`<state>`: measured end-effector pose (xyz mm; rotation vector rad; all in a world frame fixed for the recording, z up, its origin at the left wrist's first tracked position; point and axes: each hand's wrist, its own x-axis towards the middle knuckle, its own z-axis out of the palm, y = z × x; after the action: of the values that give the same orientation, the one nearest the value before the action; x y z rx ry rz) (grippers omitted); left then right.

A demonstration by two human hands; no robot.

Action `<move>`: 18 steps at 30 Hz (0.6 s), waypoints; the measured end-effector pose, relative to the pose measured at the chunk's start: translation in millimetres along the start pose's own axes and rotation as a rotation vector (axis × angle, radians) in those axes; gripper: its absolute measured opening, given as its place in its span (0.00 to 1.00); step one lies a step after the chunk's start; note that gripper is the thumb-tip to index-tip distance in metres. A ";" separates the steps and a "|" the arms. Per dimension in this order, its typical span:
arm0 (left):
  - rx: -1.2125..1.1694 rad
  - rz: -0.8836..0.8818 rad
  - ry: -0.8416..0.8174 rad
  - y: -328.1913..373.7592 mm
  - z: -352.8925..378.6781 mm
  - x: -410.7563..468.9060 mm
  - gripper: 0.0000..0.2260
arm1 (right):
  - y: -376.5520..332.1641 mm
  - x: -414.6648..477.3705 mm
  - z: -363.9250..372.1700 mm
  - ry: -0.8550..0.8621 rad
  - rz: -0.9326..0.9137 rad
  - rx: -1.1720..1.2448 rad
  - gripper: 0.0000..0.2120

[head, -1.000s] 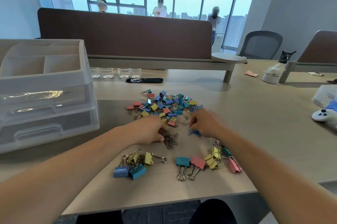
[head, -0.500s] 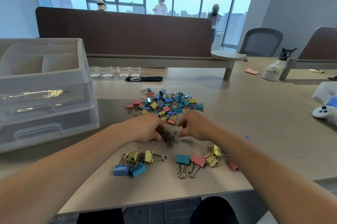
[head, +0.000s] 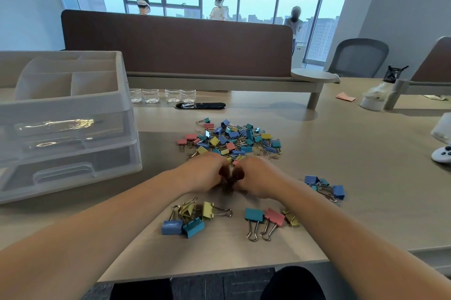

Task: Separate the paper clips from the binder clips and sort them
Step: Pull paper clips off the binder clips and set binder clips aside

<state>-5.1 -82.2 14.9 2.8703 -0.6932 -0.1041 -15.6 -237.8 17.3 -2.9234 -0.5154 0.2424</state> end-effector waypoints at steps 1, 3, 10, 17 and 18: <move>-0.011 0.000 0.003 -0.8 -0.7 -0.8 0.07 | 0.4 1.4 0.4 0.000 0.003 -0.001 0.04; -0.015 0.007 0.008 -4.3 -2.7 -1.9 0.09 | 1.3 1.4 -1.4 -0.004 -0.003 0.013 0.05; 0.045 0.001 -0.119 -7.6 -8.1 -7.5 0.22 | 10.2 -1.9 -7.2 -0.078 0.013 0.016 0.18; 0.003 -0.064 -0.088 4.9 -3.0 -1.1 0.15 | 0.1 1.6 -6.6 -0.060 0.013 -0.050 0.05; -0.016 -0.070 -0.082 5.7 -2.8 0.0 0.14 | -1.9 3.2 -5.4 -0.051 0.013 -0.064 0.04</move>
<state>-7.3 -86.7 18.8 2.8894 -0.6041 -0.2370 -12.2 -235.6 22.4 -2.9905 -0.5219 0.3082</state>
